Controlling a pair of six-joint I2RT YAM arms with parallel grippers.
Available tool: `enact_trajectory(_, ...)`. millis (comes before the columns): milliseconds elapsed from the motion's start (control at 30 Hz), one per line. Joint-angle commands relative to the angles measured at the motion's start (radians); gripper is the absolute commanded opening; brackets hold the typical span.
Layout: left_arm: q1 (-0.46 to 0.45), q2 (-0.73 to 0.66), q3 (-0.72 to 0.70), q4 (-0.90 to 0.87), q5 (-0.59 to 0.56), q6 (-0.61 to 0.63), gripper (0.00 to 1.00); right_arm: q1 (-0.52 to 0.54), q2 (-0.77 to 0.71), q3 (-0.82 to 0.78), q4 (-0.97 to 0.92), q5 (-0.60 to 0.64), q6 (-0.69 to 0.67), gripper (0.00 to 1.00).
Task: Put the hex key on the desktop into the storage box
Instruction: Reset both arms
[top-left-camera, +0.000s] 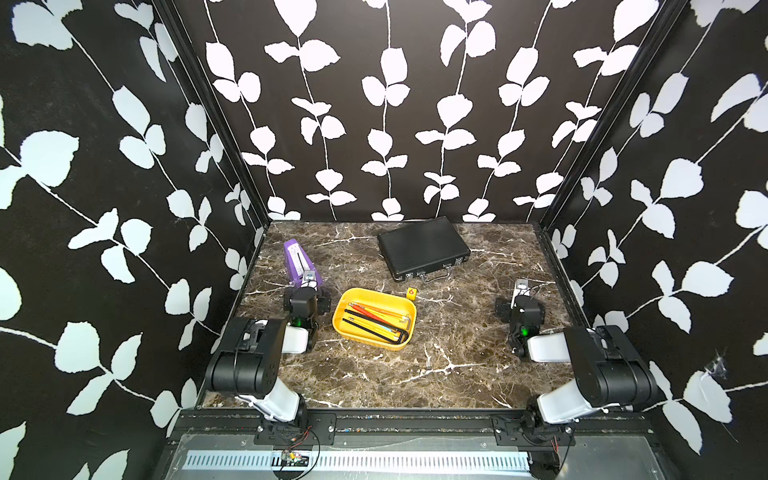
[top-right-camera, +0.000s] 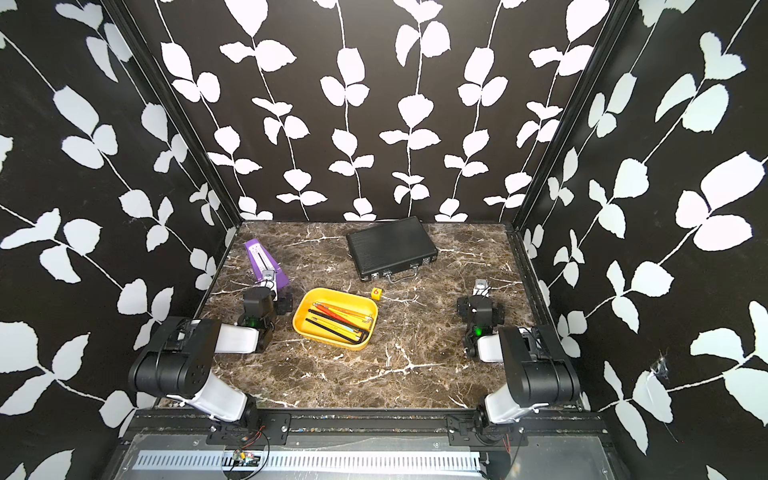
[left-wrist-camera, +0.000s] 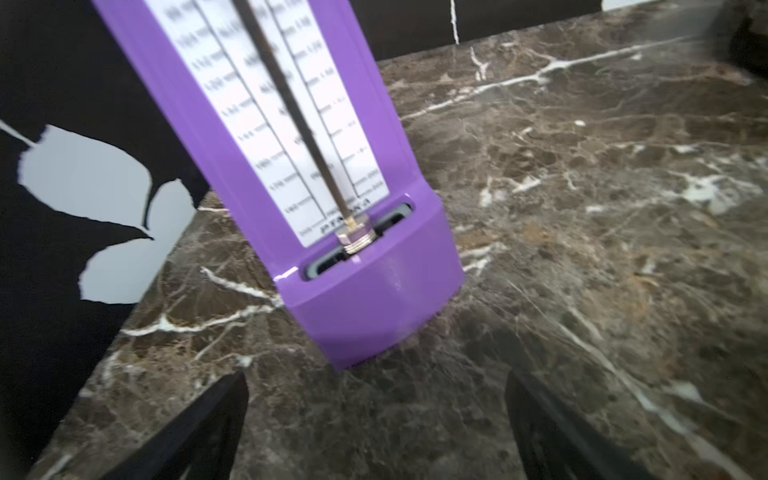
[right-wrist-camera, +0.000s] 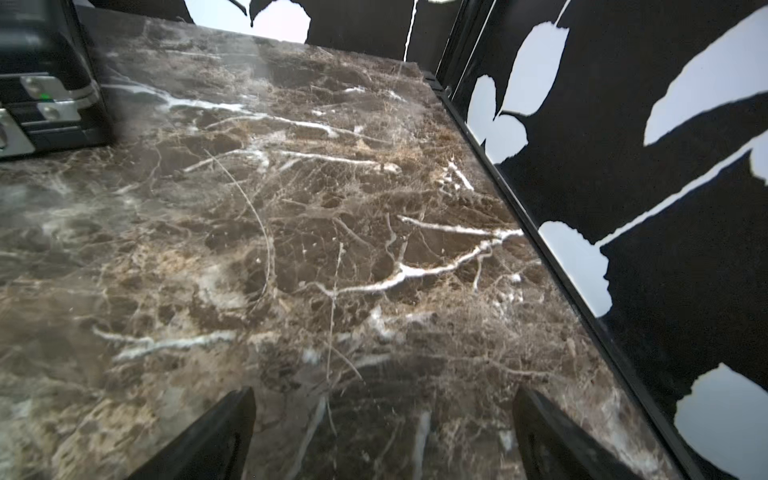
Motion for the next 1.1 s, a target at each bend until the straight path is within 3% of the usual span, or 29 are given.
enact_trajectory(0,0.018,-0.022,0.012,0.053,0.047,-0.013,0.99,-0.006,-0.008,0.060,0.017,0.003,0.026,0.99)
enact_trajectory(1067,0.023,-0.027,0.008,0.054,0.051,-0.015,0.99,-0.006,-0.009,0.053,0.038,0.004,0.024,0.99)
